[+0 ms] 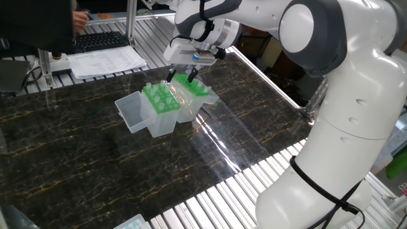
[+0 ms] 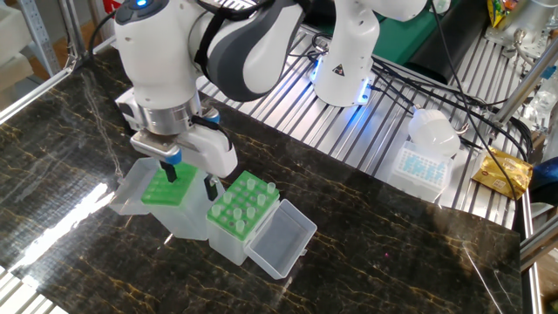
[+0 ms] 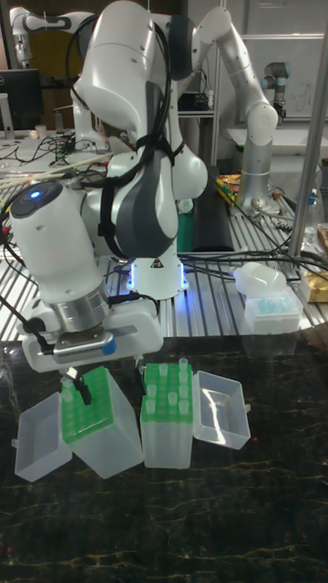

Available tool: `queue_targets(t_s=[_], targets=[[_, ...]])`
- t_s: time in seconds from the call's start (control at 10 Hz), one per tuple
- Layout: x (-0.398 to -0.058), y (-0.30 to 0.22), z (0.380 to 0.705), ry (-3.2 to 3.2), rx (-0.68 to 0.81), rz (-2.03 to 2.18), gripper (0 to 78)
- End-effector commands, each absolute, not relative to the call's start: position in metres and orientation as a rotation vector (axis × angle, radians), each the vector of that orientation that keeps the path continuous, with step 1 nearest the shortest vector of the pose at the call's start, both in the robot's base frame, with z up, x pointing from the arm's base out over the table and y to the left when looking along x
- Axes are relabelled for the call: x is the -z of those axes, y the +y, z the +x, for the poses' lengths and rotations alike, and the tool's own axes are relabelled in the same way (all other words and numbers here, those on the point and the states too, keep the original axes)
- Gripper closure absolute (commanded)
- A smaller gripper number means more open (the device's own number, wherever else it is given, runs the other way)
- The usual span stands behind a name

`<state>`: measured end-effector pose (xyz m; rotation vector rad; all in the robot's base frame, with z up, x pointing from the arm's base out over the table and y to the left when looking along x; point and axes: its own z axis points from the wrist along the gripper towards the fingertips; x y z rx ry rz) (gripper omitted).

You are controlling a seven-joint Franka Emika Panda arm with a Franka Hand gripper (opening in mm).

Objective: Transfer all large pipette tips from one holder to another

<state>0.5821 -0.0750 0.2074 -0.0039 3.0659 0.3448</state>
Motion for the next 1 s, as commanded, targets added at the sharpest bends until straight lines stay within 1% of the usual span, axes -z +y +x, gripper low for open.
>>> queue_targets(t_s=[0.1, 0.3, 0.6, 1.0], targets=[[-0.212, -0.065, 0.578, 3.083, -0.361, 0.059, 0.1], [-0.224, -0.047, 0.569, 3.113, -0.354, 0.174, 0.1], [-0.240, -0.035, 0.562, 3.128, -0.353, 0.247, 0.1], [-0.239, -0.038, 0.565, 3.127, -0.306, 0.207, 0.1]])
